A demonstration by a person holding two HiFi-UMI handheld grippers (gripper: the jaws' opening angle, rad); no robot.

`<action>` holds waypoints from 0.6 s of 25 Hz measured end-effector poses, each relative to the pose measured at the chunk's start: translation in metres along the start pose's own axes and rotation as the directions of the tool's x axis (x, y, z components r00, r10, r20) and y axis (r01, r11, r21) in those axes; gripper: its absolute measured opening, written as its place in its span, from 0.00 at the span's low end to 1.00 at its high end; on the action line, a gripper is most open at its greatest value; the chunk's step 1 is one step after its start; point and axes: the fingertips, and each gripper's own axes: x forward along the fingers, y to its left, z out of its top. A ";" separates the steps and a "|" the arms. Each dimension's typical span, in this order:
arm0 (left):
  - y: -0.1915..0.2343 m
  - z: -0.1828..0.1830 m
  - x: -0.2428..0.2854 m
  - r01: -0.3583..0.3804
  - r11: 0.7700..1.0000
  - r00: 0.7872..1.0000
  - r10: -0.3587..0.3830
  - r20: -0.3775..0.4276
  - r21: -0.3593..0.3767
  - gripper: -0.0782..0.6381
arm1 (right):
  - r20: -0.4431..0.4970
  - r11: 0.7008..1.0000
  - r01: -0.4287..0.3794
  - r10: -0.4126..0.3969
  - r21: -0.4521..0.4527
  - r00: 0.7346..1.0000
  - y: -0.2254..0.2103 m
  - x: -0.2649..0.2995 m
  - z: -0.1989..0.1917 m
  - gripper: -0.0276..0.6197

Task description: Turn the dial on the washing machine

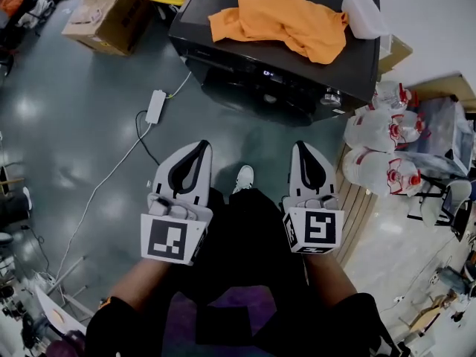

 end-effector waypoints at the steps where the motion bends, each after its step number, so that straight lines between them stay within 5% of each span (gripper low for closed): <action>1: -0.004 0.002 0.006 0.011 1.000 1.000 -0.011 -0.005 0.007 0.13 | 0.002 1.000 0.009 -0.009 0.003 1.000 -0.005 0.001 0.000 0.07; 15: -0.044 -0.002 0.083 0.205 0.977 0.978 -0.202 -0.051 0.064 0.13 | -0.030 0.976 0.210 -0.208 0.059 0.978 -0.070 0.001 -0.021 0.07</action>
